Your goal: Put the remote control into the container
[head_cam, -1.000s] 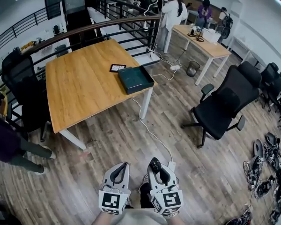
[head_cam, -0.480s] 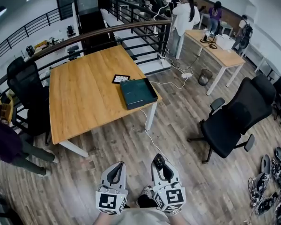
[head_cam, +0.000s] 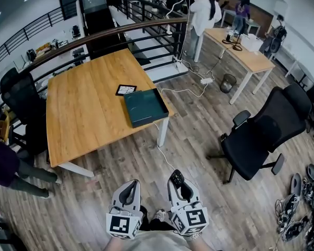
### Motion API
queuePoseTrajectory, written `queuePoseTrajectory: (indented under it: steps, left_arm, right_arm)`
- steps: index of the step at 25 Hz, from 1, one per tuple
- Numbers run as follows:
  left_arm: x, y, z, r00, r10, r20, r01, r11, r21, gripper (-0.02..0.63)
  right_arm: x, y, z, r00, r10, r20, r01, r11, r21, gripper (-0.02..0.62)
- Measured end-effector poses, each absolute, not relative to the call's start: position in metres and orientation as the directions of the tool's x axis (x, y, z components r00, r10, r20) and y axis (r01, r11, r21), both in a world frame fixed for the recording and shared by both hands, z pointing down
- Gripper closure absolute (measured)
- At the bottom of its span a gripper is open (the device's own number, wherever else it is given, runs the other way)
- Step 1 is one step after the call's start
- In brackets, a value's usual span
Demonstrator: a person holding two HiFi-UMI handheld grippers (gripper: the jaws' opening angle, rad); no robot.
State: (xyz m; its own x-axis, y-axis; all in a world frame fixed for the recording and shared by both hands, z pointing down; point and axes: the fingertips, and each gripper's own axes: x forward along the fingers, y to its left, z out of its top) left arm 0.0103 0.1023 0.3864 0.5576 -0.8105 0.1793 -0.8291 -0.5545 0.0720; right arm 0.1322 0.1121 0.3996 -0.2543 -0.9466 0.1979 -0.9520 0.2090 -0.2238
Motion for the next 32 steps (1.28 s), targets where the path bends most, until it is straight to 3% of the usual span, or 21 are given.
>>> queuePoseTrajectory:
  steps: [12, 22, 27, 32]
  left_arm:
    - [0.025, -0.019, 0.429, 0.603, -0.770, 0.206, -0.797, -0.587, 0.142, 0.592]
    - [-0.003, -0.165, 0.448, 0.637, -0.737, 0.226, -0.771, -0.611, 0.178, 0.592]
    - [0.005, -0.228, 0.413, 0.684, -0.725, 0.081, -0.725, -0.662, 0.189, 0.592]
    - [-0.003, -0.260, 0.400, 0.682, -0.729, 0.068, -0.725, -0.660, 0.195, 0.592]
  right_arm:
    - [0.135, 0.011, 0.449, -0.222, -0.916, 0.334, -0.970, 0.175, -0.167, 0.477]
    - [0.094, -0.143, 0.451, -0.238, -0.902, 0.360, -0.971, 0.206, -0.124, 0.477]
    - [0.091, -0.186, 0.446, -0.182, -0.908, 0.378, -0.982, 0.148, -0.118, 0.477]
    - [0.091, -0.219, 0.435, -0.161, -0.910, 0.382, -0.985, 0.126, -0.114, 0.477]
